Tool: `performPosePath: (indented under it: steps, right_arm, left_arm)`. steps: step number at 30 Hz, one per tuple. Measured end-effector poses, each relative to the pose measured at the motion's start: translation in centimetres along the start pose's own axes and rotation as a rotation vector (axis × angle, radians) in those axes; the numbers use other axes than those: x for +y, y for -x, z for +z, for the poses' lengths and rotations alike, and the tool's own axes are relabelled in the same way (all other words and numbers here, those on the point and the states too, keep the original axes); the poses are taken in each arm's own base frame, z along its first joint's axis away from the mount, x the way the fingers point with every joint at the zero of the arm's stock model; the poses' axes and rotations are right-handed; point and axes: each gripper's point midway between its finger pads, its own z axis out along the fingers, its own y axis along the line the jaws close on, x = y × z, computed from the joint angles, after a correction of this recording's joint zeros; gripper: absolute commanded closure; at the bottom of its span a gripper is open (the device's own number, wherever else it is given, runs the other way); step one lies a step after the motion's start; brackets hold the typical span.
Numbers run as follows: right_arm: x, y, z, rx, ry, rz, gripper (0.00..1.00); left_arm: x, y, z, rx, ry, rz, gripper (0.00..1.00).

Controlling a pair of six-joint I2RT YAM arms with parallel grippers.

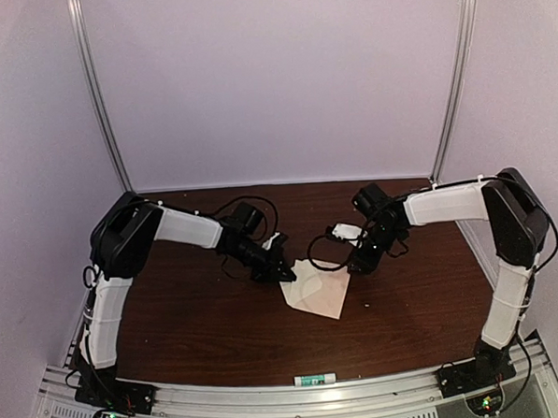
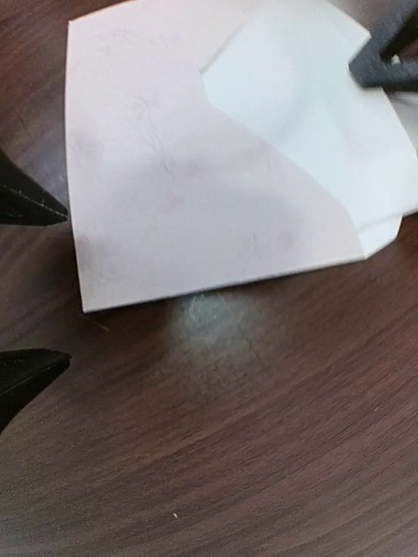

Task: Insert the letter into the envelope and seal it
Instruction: Place the 1/2-folded letter in the envelope.

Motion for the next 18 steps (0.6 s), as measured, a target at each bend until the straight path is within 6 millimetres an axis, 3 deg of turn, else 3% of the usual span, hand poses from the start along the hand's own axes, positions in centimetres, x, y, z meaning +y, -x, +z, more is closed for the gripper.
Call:
performPosePath:
  steps: [6, 16, 18]
  right_arm:
    - [3.1, 0.4, -3.2, -0.074, 0.081, -0.086, 0.40]
    - [6.2, -1.9, 0.2, 0.029, 0.157, -0.143, 0.40]
    - [6.4, -1.3, 0.4, 0.021, 0.155, -0.154, 0.40]
  left_arm:
    - [-0.3, 0.0, -0.3, -0.024, 0.000, -0.007, 1.00]
    - [-0.7, -0.1, -0.6, -0.040, -0.018, -0.007, 1.00]
    - [-0.8, -0.2, -0.6, -0.036, -0.024, -0.009, 1.00]
